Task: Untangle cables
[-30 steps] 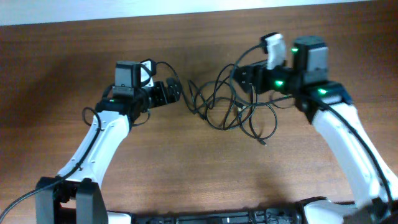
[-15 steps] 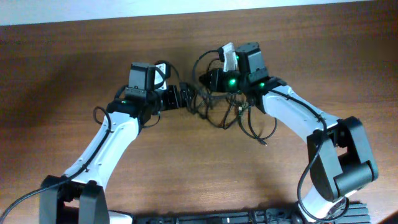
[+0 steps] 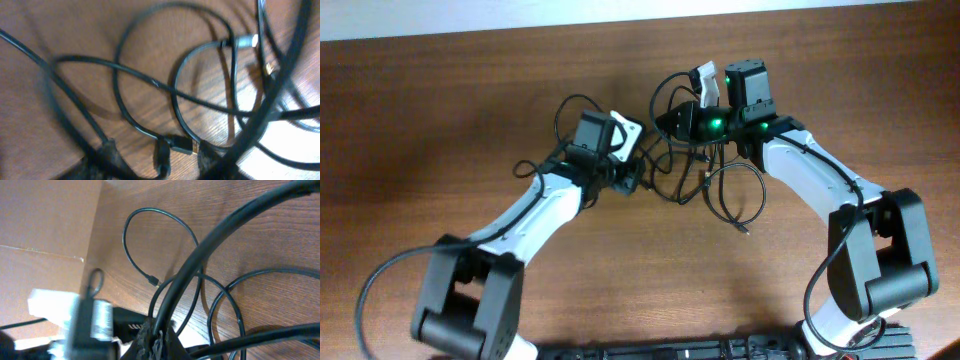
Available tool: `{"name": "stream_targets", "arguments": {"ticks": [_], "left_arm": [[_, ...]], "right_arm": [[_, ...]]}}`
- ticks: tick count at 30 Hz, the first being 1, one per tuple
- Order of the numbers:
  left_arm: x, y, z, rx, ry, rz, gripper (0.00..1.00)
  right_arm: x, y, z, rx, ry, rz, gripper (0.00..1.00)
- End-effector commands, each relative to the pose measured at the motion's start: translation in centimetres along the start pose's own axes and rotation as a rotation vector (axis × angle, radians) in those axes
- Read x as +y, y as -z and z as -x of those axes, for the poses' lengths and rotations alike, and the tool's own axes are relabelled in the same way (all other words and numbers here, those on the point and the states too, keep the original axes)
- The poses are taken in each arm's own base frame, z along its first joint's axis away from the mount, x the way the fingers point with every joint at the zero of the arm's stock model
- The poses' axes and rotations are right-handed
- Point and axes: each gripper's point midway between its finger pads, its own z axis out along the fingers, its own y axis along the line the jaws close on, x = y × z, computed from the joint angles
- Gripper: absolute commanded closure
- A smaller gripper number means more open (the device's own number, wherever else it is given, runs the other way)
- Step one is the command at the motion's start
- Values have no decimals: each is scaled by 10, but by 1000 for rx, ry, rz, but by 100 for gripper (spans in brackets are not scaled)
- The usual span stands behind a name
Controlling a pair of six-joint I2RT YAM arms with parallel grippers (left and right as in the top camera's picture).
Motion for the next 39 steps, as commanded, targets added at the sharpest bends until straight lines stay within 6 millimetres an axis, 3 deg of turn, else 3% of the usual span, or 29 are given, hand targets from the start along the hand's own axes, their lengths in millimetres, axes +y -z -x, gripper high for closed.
{"name": "stream_targets", "arguments": {"ticks": [1,2,4,5,7,8,10,12,13,15,16,19,24,26,28,29,32,34,35,37,38,39], "left_arm": [[20,-14,-13,52,-29,146,72],[36,-11,-13,52,0,238,75],[79,6,-15,53,29,505,98],[88,11,-17,60,37,563,100],[109,25,-28,75,137,681,100],[119,30,-36,83,201,711,96],[135,36,-43,87,281,736,89],[146,36,-49,92,342,691,70],[145,32,-51,98,368,636,49],[132,23,-55,120,399,510,6],[124,19,-55,125,408,454,0],[105,11,-51,122,418,333,1],[101,13,-65,183,425,330,1],[96,13,-68,197,430,306,1],[92,11,-67,197,433,280,1],[91,11,-67,197,434,273,1],[91,11,-67,197,434,274,1],[91,11,-67,197,434,274,1],[91,11,-67,197,434,274,1],[91,11,-67,197,434,274,1],[91,11,-67,197,434,274,1],[91,11,-67,197,434,274,1]], "right_arm": [[20,8,9,-18,51,36,96],[19,8,8,-11,43,31,96],[16,12,7,-5,93,17,96],[14,21,12,-15,113,-7,96],[2,56,37,-75,138,-128,96],[-7,89,56,-119,151,-244,96],[-7,136,78,-164,172,-343,96],[4,196,108,-250,147,-393,96],[15,231,125,-314,143,-417,96],[28,278,147,-414,154,-451,96],[30,292,152,-443,156,-464,96],[36,309,158,-464,249,-500,96],[53,349,203,-659,421,-533,96],[26,409,229,-851,396,-802,96],[0,442,237,-917,366,-965,96],[-10,446,241,-914,383,-990,96],[-71,469,256,-937,345,-1057,96],[-98,484,265,-973,344,-1079,96],[-105,486,268,-979,356,-1064,96],[-136,471,268,-927,331,-1029,96],[-152,459,265,-887,305,-1013,96],[-181,440,259,-821,260,-987,96]]}}
